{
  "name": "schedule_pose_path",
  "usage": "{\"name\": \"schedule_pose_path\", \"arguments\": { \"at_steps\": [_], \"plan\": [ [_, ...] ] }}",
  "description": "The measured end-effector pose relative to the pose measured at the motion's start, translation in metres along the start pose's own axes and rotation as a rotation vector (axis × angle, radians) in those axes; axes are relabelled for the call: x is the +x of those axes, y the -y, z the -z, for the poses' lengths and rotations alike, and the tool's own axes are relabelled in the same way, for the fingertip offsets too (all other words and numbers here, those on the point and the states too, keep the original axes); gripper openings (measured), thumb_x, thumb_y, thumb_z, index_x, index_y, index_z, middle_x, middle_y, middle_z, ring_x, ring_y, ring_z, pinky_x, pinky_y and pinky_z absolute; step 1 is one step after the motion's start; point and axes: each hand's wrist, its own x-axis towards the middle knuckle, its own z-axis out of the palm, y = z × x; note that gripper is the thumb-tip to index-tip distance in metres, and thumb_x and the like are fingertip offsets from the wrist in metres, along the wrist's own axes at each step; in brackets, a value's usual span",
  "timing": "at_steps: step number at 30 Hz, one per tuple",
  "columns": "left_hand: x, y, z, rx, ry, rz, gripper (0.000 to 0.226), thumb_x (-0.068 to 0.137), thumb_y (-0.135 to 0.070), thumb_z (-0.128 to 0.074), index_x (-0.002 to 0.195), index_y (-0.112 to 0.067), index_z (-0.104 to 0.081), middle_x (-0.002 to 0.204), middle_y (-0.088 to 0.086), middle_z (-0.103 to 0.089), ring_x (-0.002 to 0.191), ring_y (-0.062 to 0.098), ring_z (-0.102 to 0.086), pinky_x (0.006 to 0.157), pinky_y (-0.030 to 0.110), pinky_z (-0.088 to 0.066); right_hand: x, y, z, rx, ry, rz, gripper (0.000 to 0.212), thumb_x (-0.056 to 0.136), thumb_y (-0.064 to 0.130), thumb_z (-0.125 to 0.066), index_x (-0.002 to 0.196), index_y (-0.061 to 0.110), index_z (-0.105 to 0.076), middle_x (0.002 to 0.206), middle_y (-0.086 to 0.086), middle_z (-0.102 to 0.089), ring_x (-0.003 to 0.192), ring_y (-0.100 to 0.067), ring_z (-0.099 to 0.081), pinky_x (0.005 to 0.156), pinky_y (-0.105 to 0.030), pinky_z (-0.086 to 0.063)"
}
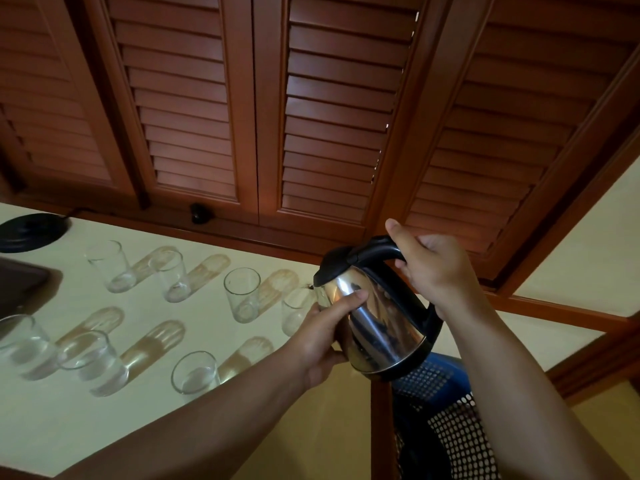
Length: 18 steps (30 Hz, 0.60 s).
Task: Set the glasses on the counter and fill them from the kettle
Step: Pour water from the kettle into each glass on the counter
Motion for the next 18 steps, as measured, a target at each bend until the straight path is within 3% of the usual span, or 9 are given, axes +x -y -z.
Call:
{"name": "schedule_pose_path", "arguments": {
  "at_steps": [10, 18],
  "plan": [
    [0.0005, -0.0007, -0.0021, -0.018, 0.007, 0.017, 0.099, 0.054, -0.058, -0.094, 0.140, -0.018, -0.064, 0.123, 0.008, -0.080, 0.120, 0.027, -0.071, 0.094, 0.051, -0.065, 0.0059, 0.0017, 0.0008, -0.037, 0.050, 0.037, 0.068, 0.090, 0.070, -0.065, 0.070, 0.006, -0.077, 0.039, 0.009, -0.053, 0.040, -0.010, -0.050, 0.062, -0.037, -0.046],
    [0.0001, -0.0021, -0.0047, -0.068, 0.034, 0.022, 0.095, 0.053, -0.057, -0.093, 0.135, -0.018, -0.068, 0.102, 0.002, -0.086, 0.117, 0.027, -0.073, 0.085, 0.047, -0.067, 0.0085, 0.0054, 0.0015, -0.063, 0.087, 0.069, 0.069, 0.091, 0.069, -0.064, 0.069, 0.004, -0.075, 0.040, 0.007, -0.054, 0.040, -0.012, -0.049, 0.060, -0.036, -0.043]
  ]
}}
